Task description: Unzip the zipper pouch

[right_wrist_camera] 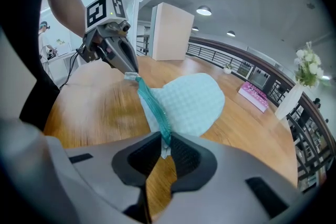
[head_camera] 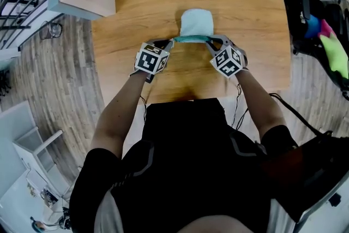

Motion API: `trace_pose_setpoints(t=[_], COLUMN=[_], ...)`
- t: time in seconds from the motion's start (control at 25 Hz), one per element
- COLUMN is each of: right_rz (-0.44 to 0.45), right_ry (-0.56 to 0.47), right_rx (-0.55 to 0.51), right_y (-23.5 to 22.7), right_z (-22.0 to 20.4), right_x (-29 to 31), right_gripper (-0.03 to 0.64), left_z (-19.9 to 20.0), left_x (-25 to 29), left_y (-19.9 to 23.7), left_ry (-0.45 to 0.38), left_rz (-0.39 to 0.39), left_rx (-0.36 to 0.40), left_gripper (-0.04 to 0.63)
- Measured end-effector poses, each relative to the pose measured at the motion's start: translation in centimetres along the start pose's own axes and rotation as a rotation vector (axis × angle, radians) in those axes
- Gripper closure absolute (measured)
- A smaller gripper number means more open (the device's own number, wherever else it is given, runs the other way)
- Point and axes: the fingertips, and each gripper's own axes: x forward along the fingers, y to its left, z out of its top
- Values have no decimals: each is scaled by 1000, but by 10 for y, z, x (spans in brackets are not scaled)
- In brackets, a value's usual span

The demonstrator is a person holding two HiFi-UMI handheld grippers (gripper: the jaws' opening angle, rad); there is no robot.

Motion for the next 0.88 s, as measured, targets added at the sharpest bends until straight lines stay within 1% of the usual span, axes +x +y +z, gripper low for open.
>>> trace_pose_setpoints(t=[0.24,0.28,0.4,0.44,0.56,0.68,0.88], right_rz=[-18,-21,-15,-14,-23,-41,-112], right_ry=[-18,-21,-33,-39,-65,-118,-267], right_rx=[4,2,-1,-1,10,42,135], right_y=[-6,-7,-8,-9,-16,-27,-58], right_z=[12,14,19,21,29,44,83], right_x=[-15,-19,-32,-38,-58,-81,-135], right_gripper=[532,526,483,476,460,457,457], left_z=[11,15,27,31,44,61,95], left_x=[-14,-18,-32,-38,-57,-79,-128], left_y=[1,2,-1,-1,-1,1,1], left_ry=[-43,-58,-106,-122,-182,-256,-401], left_rz=[-8,-8,-18,-19,-14,-1,25], left_rx=[-10,-12,-16,-15,-16,-20,-11], left_gripper=[555,539,454,444,442,442,442])
